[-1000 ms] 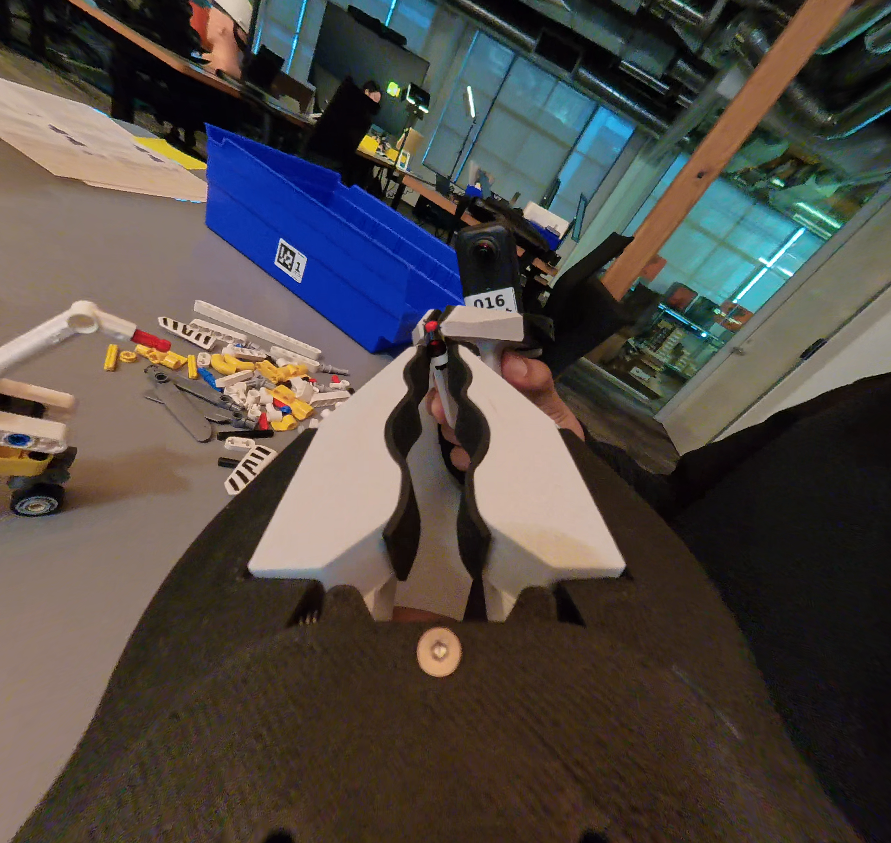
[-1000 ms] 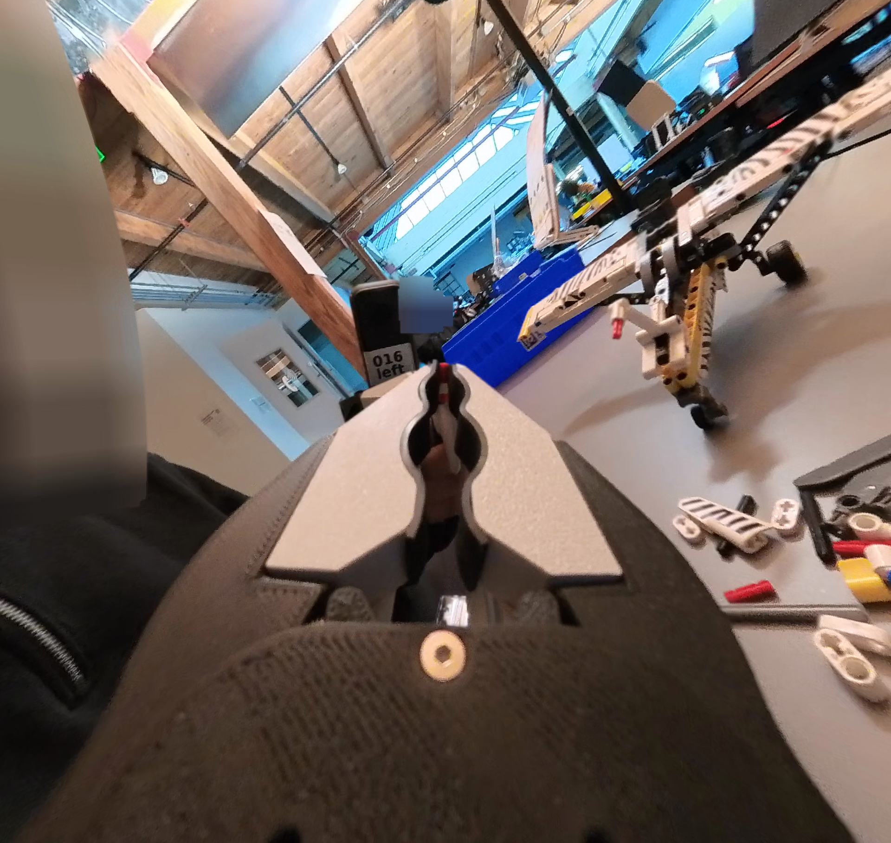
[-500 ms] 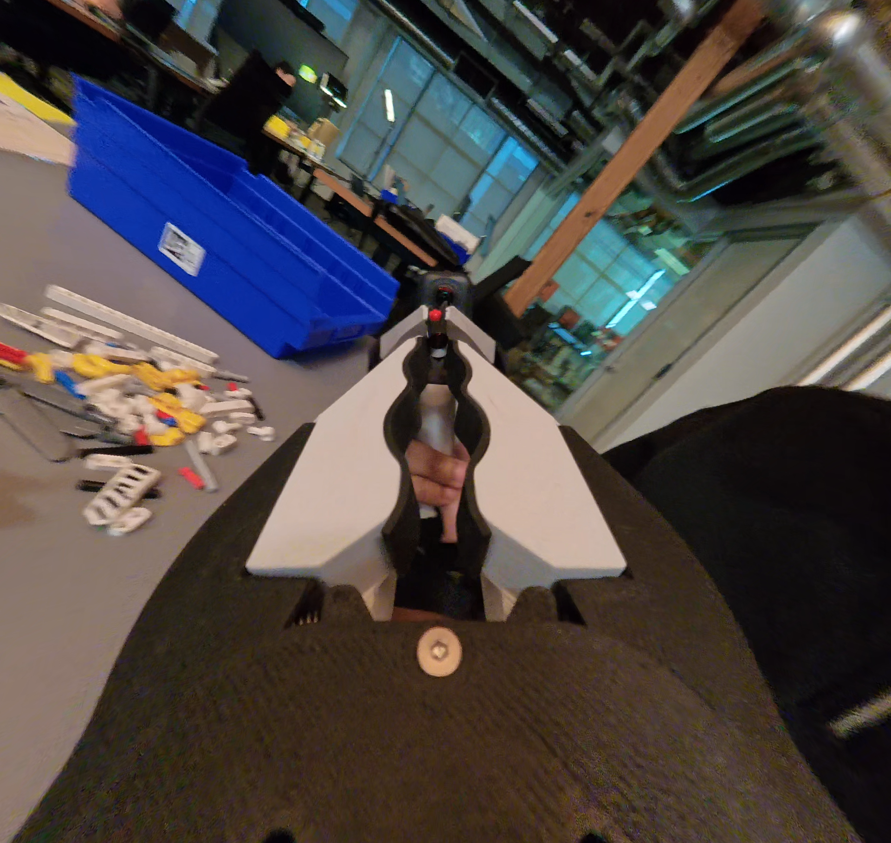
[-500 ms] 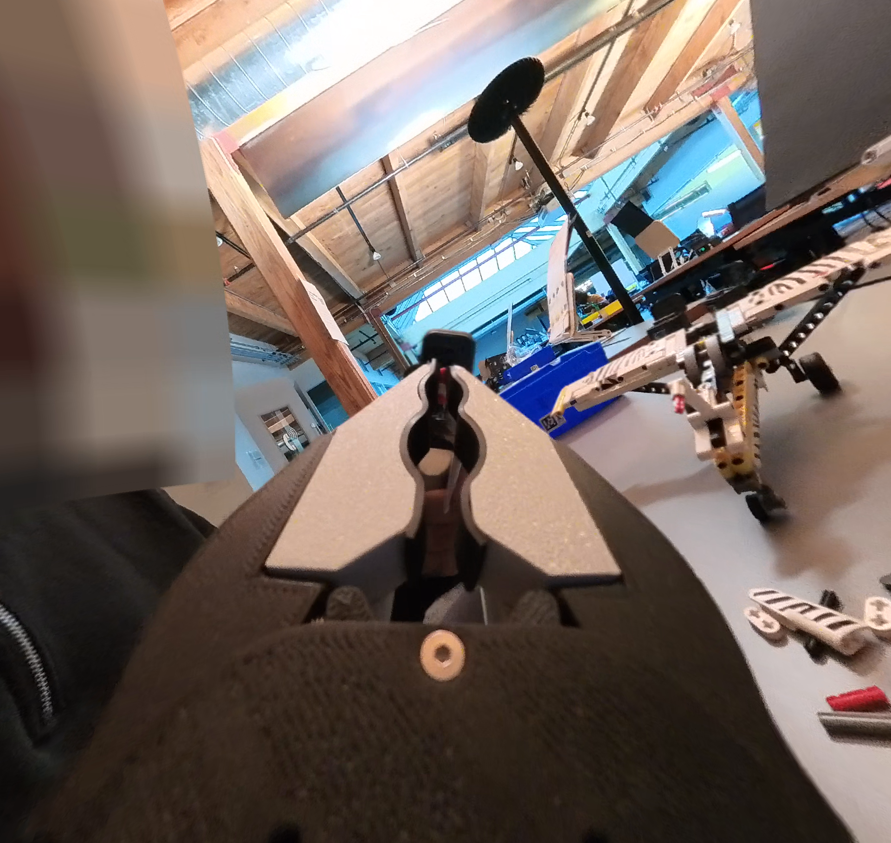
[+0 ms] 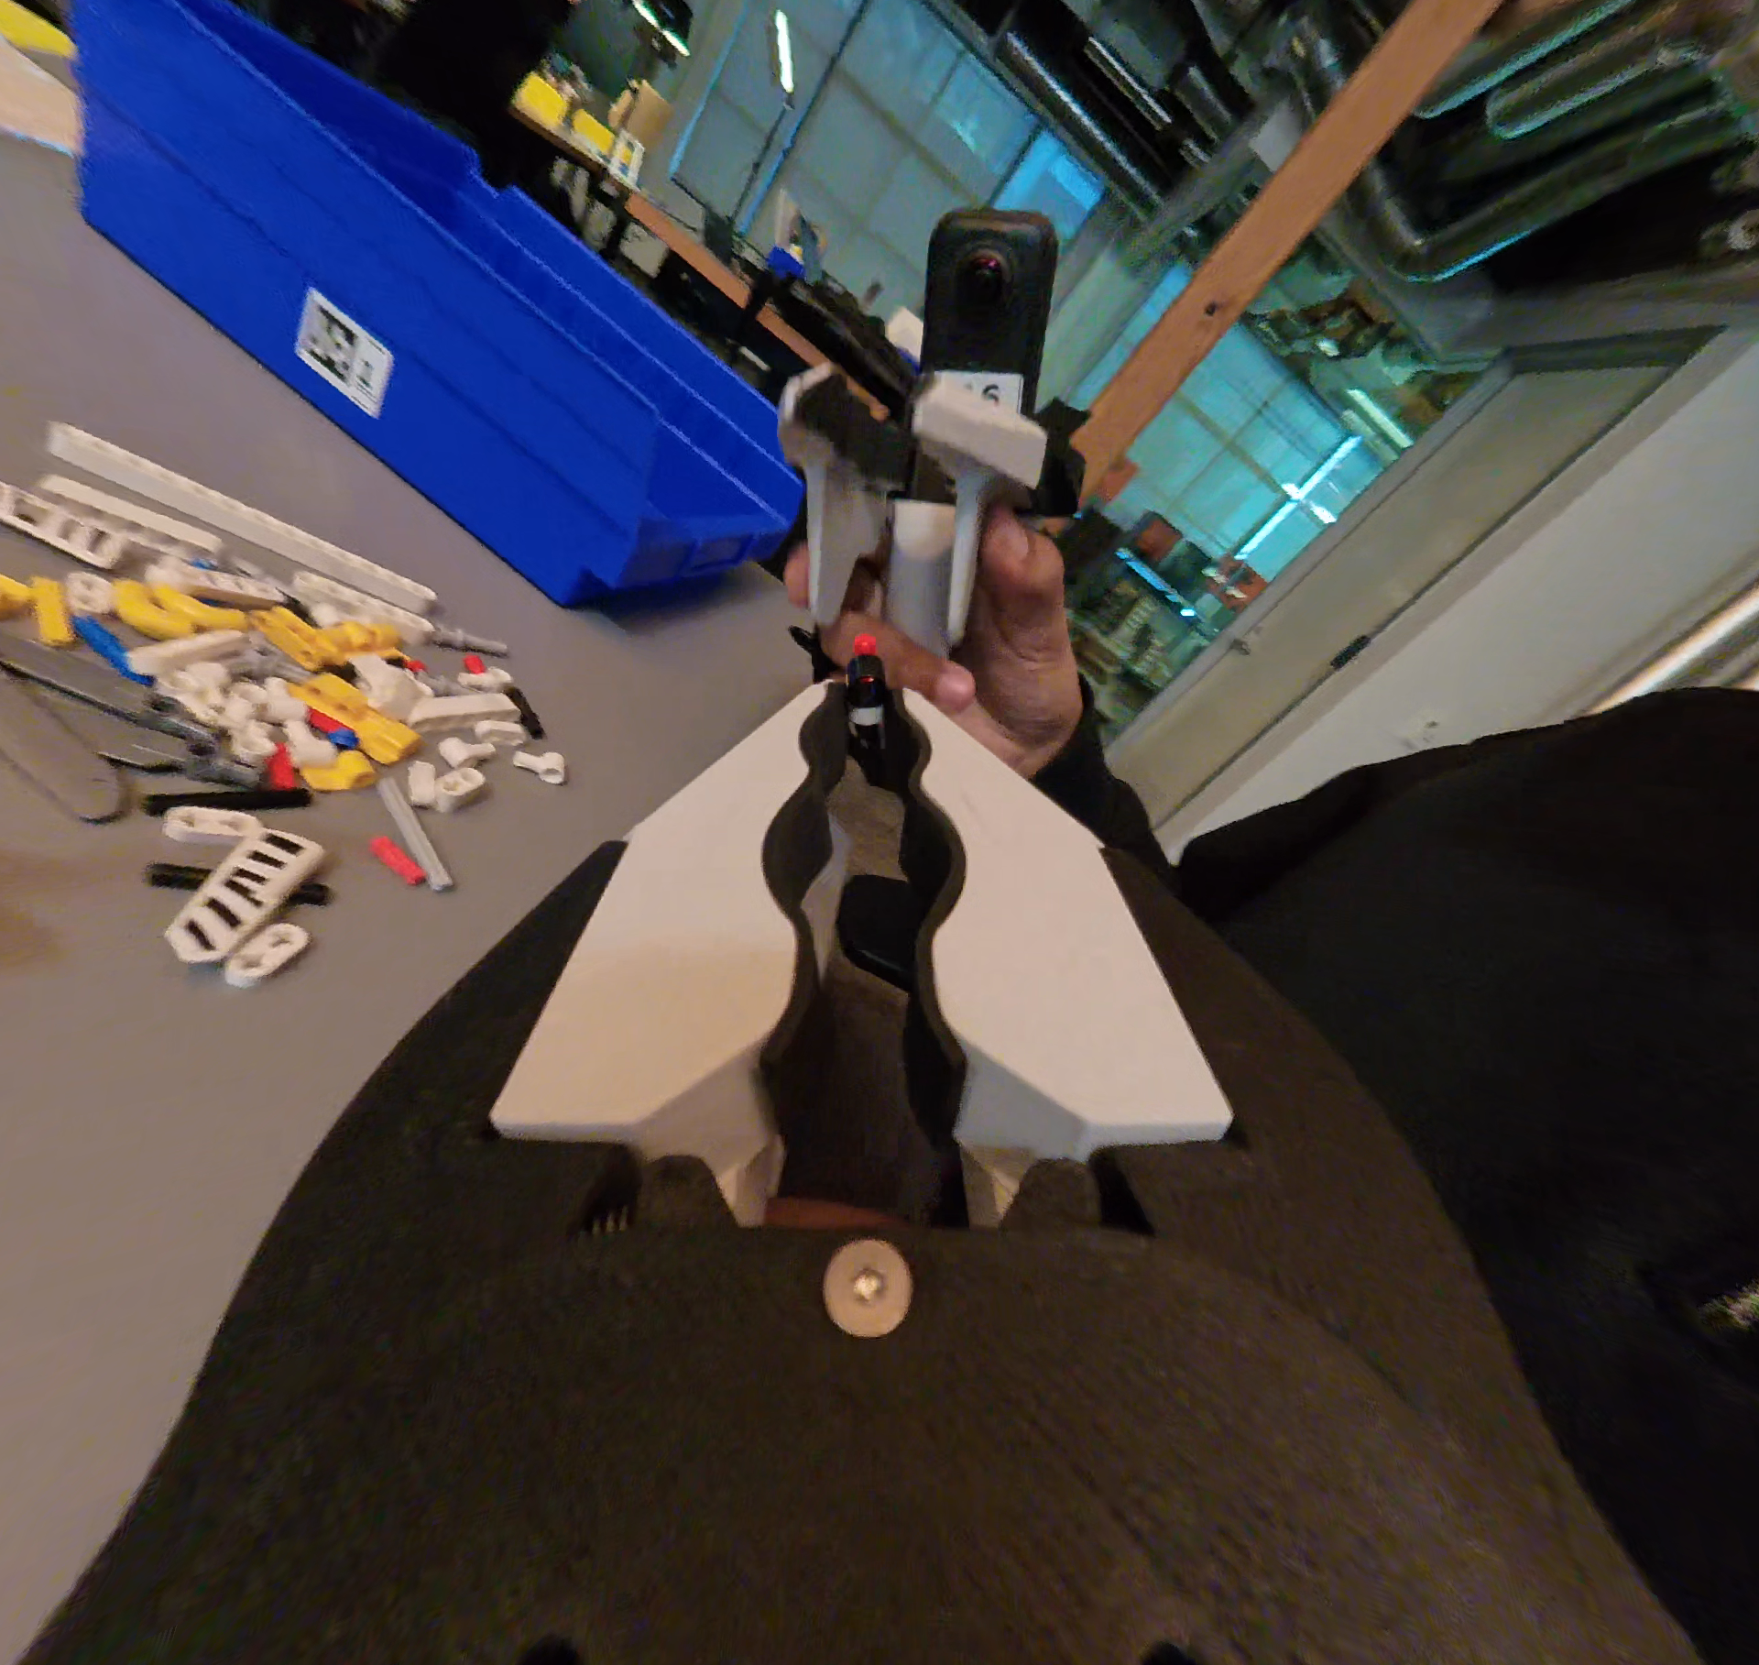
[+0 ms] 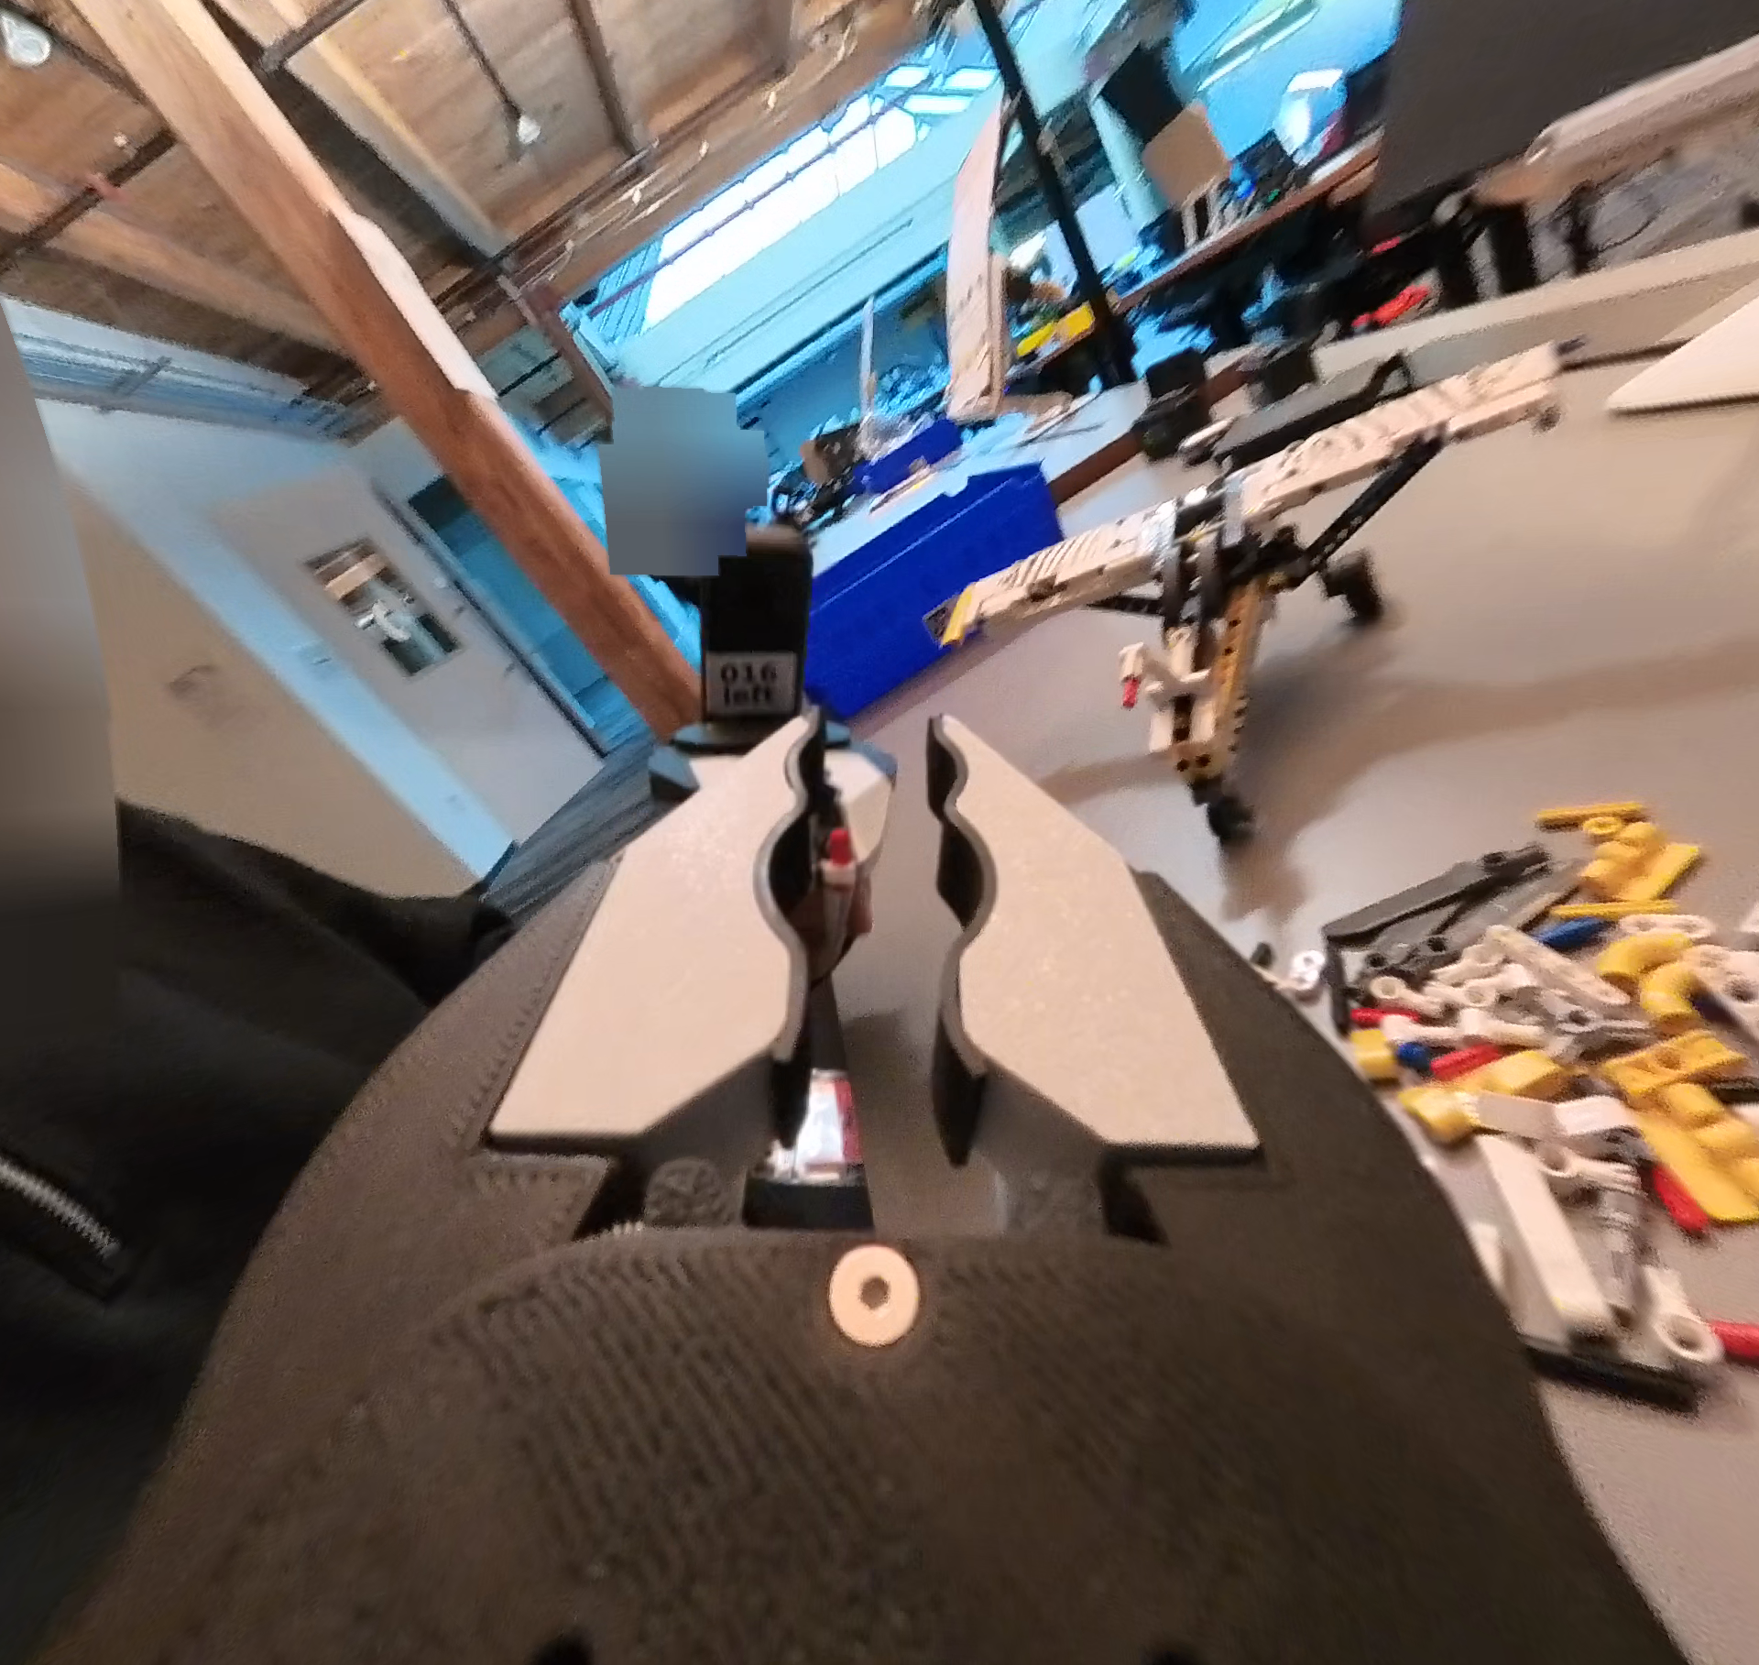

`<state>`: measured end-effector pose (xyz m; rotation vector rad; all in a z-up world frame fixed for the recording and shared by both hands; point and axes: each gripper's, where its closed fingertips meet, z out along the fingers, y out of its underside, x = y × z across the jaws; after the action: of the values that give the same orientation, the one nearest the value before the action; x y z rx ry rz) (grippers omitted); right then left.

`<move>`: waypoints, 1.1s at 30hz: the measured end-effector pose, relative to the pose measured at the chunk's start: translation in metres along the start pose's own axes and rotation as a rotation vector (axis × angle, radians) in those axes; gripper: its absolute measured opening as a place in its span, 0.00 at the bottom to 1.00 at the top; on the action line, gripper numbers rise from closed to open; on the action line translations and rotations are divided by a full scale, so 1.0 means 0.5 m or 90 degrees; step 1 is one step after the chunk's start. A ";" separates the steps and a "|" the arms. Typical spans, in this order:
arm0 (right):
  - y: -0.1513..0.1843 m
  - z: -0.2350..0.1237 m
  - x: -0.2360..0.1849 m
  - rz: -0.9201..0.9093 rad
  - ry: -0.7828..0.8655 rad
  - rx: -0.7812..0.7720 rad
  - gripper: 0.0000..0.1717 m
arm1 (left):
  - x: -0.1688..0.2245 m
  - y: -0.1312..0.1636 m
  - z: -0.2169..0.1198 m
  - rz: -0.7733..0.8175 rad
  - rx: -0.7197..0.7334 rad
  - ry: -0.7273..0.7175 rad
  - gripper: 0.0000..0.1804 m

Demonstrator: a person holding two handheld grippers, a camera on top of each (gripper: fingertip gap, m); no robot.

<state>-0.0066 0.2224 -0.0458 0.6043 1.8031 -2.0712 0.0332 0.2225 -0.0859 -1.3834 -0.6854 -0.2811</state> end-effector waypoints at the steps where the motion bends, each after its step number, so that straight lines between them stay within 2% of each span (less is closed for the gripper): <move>1: 0.014 0.010 -0.004 -0.003 -0.007 -0.018 0.11 | -0.004 -0.005 -0.004 0.024 0.002 -0.019 0.04; 4: 0.049 0.036 -0.013 -0.071 0.011 -0.072 0.11 | 0.001 -0.021 -0.012 0.104 0.009 -0.053 0.04; 6: 0.050 0.043 -0.029 -0.101 0.003 -0.070 0.08 | 0.006 -0.026 -0.017 0.121 0.007 -0.055 0.04; 8: 0.052 0.044 -0.039 -0.102 -0.011 -0.073 0.05 | 0.012 -0.032 -0.023 0.115 0.013 -0.040 0.04; 10: 0.056 0.043 -0.045 -0.102 -0.023 -0.079 0.07 | 0.018 -0.036 -0.025 0.103 0.018 -0.022 0.04; 18: 0.073 0.038 -0.061 -0.106 -0.062 -0.108 0.02 | 0.028 -0.019 -0.025 0.052 -0.040 0.018 0.04; 21: 0.081 0.036 -0.062 -0.104 -0.068 -0.126 0.02 | 0.026 -0.010 -0.026 0.049 -0.061 0.019 0.04; 24: 0.084 0.034 -0.067 -0.091 -0.085 -0.131 0.07 | 0.024 -0.006 -0.025 0.040 -0.068 0.017 0.04; 33: 0.091 0.036 -0.071 -0.091 -0.098 -0.139 0.01 | 0.041 -0.002 -0.025 0.053 -0.079 0.041 0.04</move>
<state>0.0450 0.1970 -0.0641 0.2570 1.9950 -1.9122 0.0520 0.2145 -0.0735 -1.5114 -0.5633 -0.3044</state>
